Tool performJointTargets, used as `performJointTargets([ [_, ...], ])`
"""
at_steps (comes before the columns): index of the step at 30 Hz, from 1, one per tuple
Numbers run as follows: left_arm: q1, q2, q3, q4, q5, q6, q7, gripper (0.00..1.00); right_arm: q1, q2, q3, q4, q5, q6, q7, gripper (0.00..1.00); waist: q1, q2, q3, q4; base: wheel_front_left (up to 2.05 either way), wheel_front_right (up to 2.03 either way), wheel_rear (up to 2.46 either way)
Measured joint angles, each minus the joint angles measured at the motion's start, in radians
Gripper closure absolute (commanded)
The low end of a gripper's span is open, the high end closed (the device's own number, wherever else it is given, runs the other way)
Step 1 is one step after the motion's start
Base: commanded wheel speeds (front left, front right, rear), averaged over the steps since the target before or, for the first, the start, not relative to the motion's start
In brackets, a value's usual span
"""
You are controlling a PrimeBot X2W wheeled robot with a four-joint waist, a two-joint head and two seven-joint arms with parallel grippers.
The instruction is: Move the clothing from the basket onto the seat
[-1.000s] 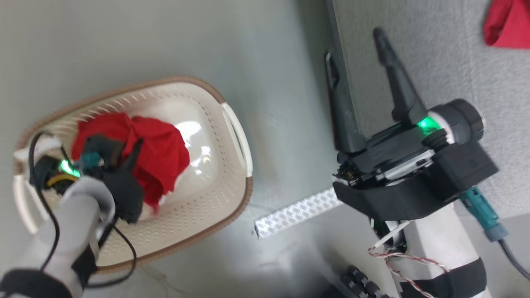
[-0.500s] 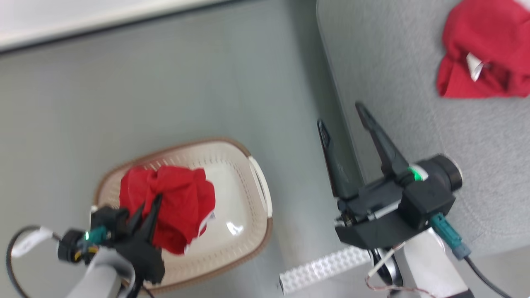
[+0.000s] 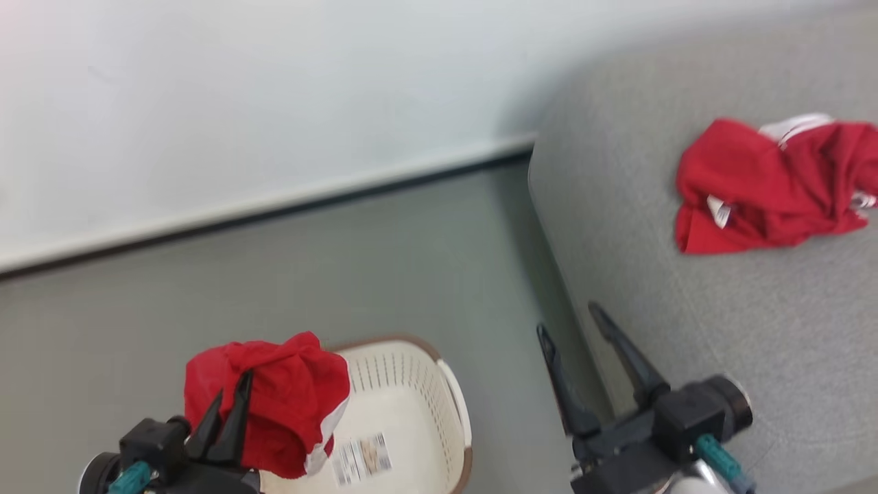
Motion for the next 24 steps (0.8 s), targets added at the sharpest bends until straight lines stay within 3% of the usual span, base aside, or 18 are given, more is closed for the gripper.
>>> performJointTargets([
  [8, 0.054, 0.007, 0.046, -0.171, 0.051, 0.016, 0.000, 1.00, 0.073, -0.012, 0.037, 0.027, 0.032, 0.000, 0.000, 0.00, 0.0001, 0.0000, -0.147, 0.004, 0.00, 0.00, 0.00],
  [16, 0.034, 0.038, 0.035, -0.276, 0.059, 0.005, 0.036, 1.00, 0.071, -0.019, 0.087, 0.043, 0.052, 0.000, 0.000, 0.00, 0.0003, 0.0001, -0.190, -0.008, 0.00, 0.00, 0.00],
  [24, -0.035, 0.047, -0.036, -0.316, 0.073, -0.058, 0.066, 1.00, 0.021, -0.022, 0.141, 0.035, 0.077, 0.000, 0.000, 0.00, 0.0004, 0.0002, -0.175, -0.019, 0.00, 0.00, 0.00],
])
